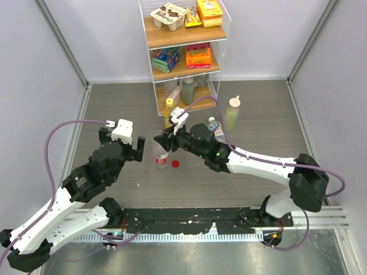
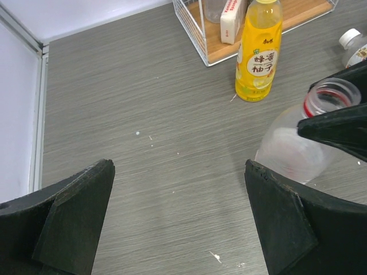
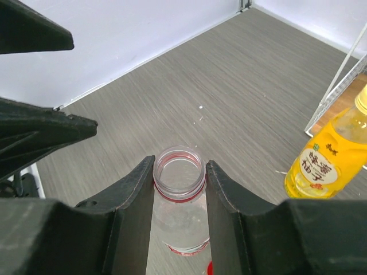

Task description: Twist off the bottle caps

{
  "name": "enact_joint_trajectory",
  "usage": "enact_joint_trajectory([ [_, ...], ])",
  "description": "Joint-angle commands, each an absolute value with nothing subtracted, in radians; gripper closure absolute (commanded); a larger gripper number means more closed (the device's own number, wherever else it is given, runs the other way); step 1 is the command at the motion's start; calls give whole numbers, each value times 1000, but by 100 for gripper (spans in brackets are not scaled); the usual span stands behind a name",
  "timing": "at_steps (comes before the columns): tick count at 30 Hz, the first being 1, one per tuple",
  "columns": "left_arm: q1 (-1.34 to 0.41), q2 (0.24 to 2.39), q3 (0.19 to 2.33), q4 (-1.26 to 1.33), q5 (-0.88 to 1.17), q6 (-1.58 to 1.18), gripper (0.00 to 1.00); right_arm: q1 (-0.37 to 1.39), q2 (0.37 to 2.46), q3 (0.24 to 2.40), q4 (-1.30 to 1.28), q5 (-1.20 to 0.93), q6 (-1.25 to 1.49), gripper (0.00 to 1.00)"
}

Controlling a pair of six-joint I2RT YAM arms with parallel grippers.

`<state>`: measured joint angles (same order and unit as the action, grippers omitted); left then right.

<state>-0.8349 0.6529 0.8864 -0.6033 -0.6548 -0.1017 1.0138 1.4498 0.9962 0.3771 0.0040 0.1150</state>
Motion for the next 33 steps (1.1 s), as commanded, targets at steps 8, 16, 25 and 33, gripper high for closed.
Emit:
enact_joint_trajectory([
  [8,-831,632,885,-574,-687,-118,0,1094,1591,1140,492,212,-37,98],
  [16,-831,634,885,-574,-666,-117,0,1104,1629,1117,480,224,-28,98],
  [25,-831,635,882,-571,-652,-114,0,1108,1612,1072,482,230,0,91],
  [33,-831,626,882,-569,-679,-110,0,1109,1582,1058,460,216,35,59],
])
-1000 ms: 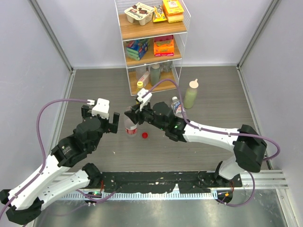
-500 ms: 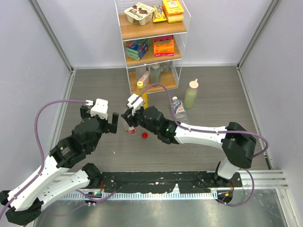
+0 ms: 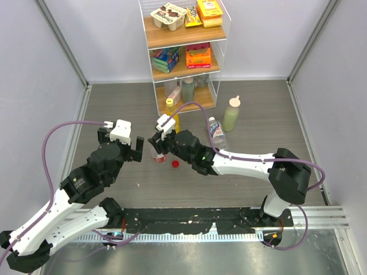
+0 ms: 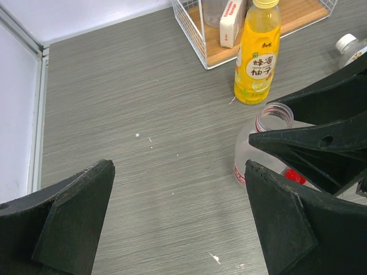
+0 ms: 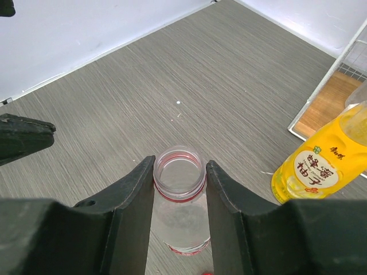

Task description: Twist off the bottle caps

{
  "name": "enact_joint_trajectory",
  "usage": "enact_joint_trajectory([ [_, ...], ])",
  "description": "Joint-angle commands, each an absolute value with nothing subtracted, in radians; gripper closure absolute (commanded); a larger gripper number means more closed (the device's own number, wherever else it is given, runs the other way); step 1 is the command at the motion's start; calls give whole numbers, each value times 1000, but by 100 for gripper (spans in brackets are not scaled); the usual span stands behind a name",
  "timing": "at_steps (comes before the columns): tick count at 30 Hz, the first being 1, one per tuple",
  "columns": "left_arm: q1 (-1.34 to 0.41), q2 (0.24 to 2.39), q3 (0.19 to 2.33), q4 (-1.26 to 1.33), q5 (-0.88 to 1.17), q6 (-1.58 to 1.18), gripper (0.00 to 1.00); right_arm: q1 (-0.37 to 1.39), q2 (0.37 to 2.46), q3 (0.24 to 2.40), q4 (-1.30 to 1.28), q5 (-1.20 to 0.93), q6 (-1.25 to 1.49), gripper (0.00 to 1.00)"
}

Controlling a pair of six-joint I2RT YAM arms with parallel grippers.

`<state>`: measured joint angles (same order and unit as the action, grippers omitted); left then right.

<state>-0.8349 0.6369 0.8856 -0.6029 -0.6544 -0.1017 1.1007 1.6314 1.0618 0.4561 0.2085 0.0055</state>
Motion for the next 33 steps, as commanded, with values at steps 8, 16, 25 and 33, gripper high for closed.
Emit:
enact_joint_trajectory([
  [8,-831,623,876,-566,-686,-107,0,1108,1554,1052,448,222,43,26],
  [16,-831,634,876,-565,-678,-110,0,1109,1508,1078,407,204,81,14],
  [25,-831,627,876,-565,-675,-112,0,1109,1402,1077,440,256,132,14],
  [33,-831,635,879,-568,-666,-114,0,1045,1376,1127,354,278,146,6],
])
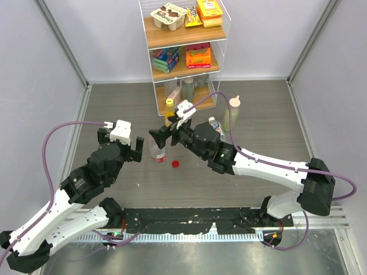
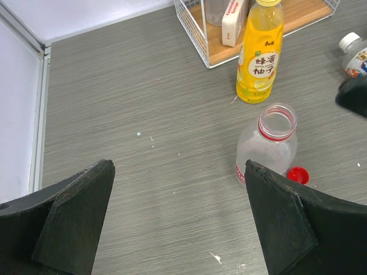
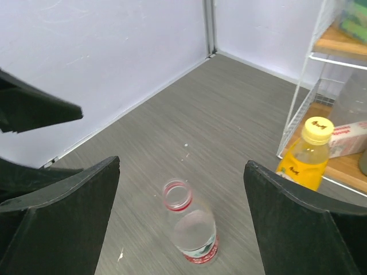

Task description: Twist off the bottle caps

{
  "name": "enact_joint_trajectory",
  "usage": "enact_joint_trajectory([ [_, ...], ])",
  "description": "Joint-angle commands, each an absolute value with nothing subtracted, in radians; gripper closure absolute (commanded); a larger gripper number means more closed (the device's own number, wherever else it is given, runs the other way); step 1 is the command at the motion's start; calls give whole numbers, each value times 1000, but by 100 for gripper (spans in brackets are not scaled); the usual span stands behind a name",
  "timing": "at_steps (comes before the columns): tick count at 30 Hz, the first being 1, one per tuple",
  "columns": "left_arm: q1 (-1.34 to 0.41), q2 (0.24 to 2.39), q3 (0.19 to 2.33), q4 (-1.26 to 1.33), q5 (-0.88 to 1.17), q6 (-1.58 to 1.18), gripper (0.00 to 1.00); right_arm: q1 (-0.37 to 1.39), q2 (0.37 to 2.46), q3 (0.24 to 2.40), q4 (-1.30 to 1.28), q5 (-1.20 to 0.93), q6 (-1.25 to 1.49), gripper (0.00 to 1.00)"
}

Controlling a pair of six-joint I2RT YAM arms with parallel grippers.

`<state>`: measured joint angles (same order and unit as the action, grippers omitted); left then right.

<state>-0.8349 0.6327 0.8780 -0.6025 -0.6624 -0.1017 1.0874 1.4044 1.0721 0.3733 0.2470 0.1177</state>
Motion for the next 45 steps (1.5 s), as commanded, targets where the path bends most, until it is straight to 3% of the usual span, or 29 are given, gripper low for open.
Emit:
enact_joint_trajectory([
  [1,-831,634,879,-569,-666,-114,0,1034,1376,1137,341,275,158,3],
  [11,-831,641,879,-571,-655,-115,0,773,1486,1230,272,115,305,0],
  [21,-831,649,879,-569,-655,-118,0,759,1727,1454,163,149,255,1],
  [28,-831,643,874,-563,-623,-114,1,761,1868,1586,100,182,219,16],
  [35,-831,644,871,-560,-611,-112,0,772,1888,1551,118,212,198,42],
  [37,-830,646,871,-561,-609,-112,0,775,1882,1537,127,227,190,60],
  [38,-831,649,873,-563,-609,-112,0,775,1878,1531,132,233,187,76],
  [40,-831,652,874,-564,-607,-112,0,776,1865,1519,137,247,183,89],
  [43,-831,652,874,-565,-607,-114,0,776,1827,1496,132,267,166,99],
  [45,-831,652,876,-568,-617,-112,0,776,1798,1477,130,302,150,98],
])
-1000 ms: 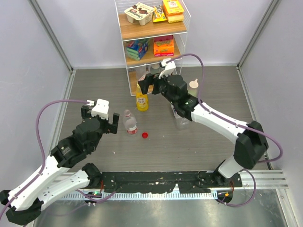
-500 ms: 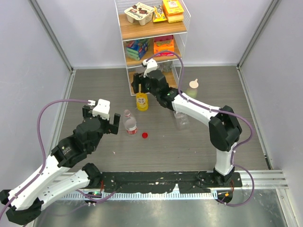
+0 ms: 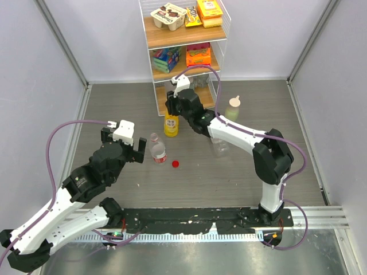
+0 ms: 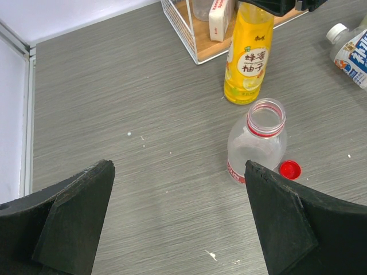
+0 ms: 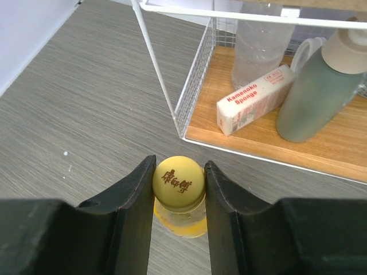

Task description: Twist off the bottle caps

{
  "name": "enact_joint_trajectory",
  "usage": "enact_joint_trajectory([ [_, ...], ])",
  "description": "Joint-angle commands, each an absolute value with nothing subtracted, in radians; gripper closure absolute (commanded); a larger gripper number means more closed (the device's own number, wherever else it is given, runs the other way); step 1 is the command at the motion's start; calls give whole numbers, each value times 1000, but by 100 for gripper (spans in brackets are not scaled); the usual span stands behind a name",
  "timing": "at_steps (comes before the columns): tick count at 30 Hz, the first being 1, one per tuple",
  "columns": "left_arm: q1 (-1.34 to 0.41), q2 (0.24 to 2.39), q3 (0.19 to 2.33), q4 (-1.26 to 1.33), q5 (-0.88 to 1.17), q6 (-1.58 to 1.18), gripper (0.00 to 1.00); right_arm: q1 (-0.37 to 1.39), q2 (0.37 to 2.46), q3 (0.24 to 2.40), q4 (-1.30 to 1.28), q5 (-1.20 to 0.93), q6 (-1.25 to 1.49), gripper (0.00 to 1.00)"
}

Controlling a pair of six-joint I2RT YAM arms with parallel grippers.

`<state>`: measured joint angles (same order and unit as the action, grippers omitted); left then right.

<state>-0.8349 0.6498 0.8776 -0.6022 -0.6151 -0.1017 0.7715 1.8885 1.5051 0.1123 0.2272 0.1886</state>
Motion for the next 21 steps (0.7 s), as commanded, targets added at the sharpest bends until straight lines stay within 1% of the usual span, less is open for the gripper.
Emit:
enact_joint_trajectory([
  [1,-831,650,877,-569,-617,-112,0,778,1775,1470,127,308,137,98],
  [6,-831,635,879,-558,-557,-98,0,776,1663,1382,104,324,120,98],
  [8,-831,630,879,-549,-520,-89,0,776,1565,1333,101,321,124,98],
  [14,-830,647,887,-523,-413,-55,0,776,1327,1243,-26,302,158,98],
  [18,-831,684,923,-520,-226,-37,0,775,1192,1187,-113,290,164,99],
  [21,-830,732,969,-517,-109,-55,0,775,1100,1169,-156,242,186,99],
])
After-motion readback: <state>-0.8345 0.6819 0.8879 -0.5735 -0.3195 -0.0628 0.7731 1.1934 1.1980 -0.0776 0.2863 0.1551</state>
